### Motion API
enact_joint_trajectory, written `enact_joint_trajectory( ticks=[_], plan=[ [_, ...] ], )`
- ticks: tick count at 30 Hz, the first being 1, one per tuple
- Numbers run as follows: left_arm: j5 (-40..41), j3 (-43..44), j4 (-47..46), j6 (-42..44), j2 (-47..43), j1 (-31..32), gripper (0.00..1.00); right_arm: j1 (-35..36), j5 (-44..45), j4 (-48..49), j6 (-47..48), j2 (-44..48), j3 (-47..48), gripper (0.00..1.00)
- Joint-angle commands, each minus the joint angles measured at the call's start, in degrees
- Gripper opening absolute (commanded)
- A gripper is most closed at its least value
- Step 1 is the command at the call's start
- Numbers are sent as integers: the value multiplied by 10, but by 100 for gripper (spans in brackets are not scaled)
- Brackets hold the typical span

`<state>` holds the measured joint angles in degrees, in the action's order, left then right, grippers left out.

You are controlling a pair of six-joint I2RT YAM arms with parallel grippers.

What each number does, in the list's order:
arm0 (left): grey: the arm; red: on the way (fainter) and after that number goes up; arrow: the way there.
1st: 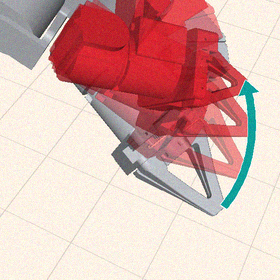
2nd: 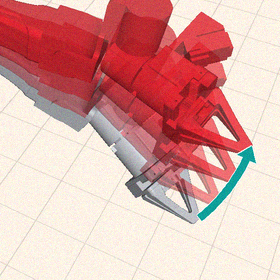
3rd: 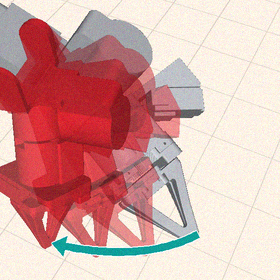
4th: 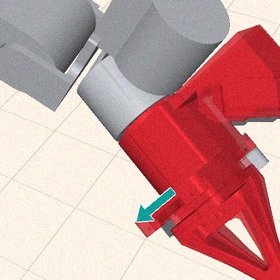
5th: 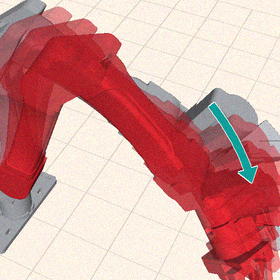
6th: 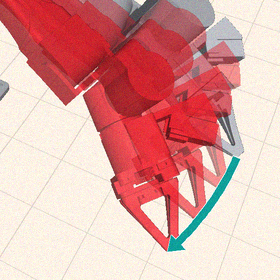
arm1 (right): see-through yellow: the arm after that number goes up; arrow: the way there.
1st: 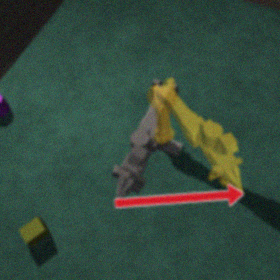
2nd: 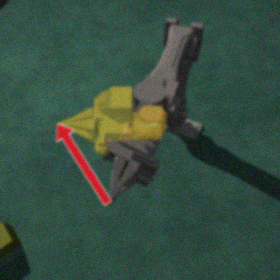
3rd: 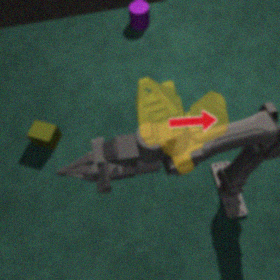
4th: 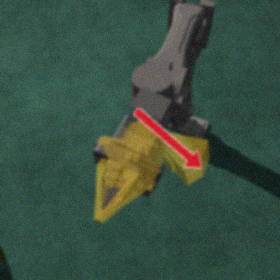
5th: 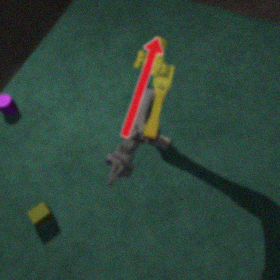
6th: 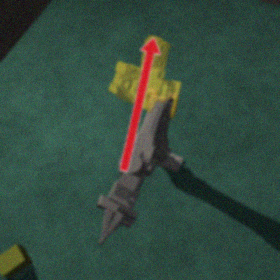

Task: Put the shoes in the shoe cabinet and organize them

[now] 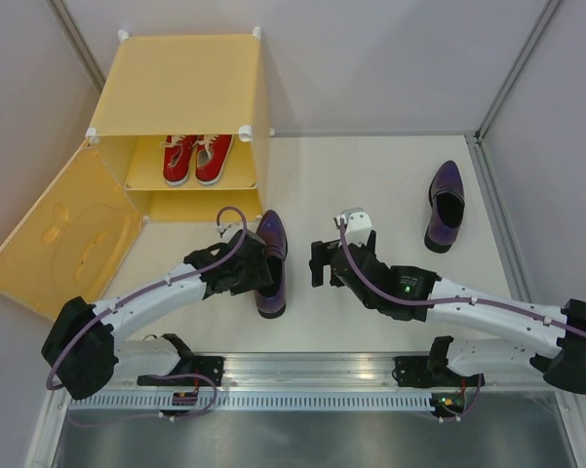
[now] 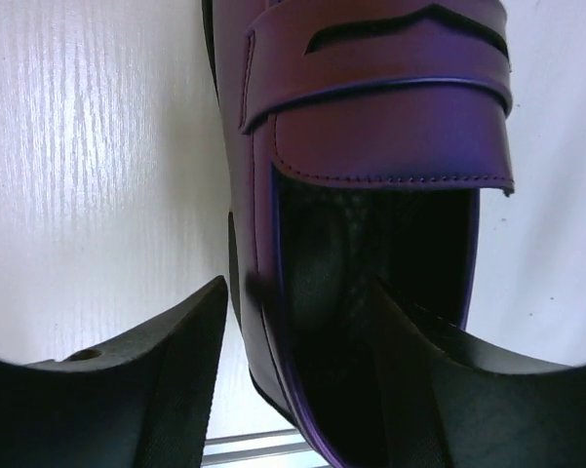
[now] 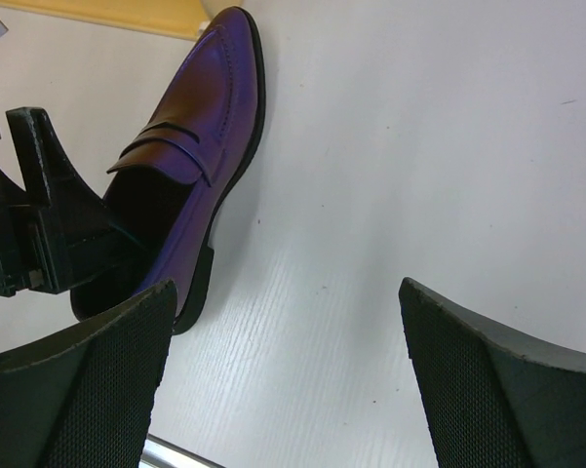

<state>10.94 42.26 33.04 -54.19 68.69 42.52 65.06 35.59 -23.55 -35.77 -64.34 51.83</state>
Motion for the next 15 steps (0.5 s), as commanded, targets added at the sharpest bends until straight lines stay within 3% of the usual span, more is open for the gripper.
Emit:
enact_joint_trajectory(
  ticks=[1, 2, 3, 9, 10, 15],
  plan=[
    [35, -6, -32, -42, 19, 17, 62, -5, 21, -3, -14, 22, -13, 98],
    [36, -10, -32, -44, 22, 19, 58, -5, 20, -4, -15, 23, -16, 98],
    [36, -13, -32, -47, 22, 21, 48, -8, 22, -5, -17, 24, -16, 98],
    [69, -33, -18, -48, -19, 23, 7, -13, 20, -10, -14, 32, -21, 98],
    [77, -32, 3, -47, -27, 22, 3, -14, 22, -10, -15, 34, -21, 98],
    [139, -22, 86, -41, -84, 7, 2, -15, 28, -14, -13, 53, -25, 97]
  ],
)
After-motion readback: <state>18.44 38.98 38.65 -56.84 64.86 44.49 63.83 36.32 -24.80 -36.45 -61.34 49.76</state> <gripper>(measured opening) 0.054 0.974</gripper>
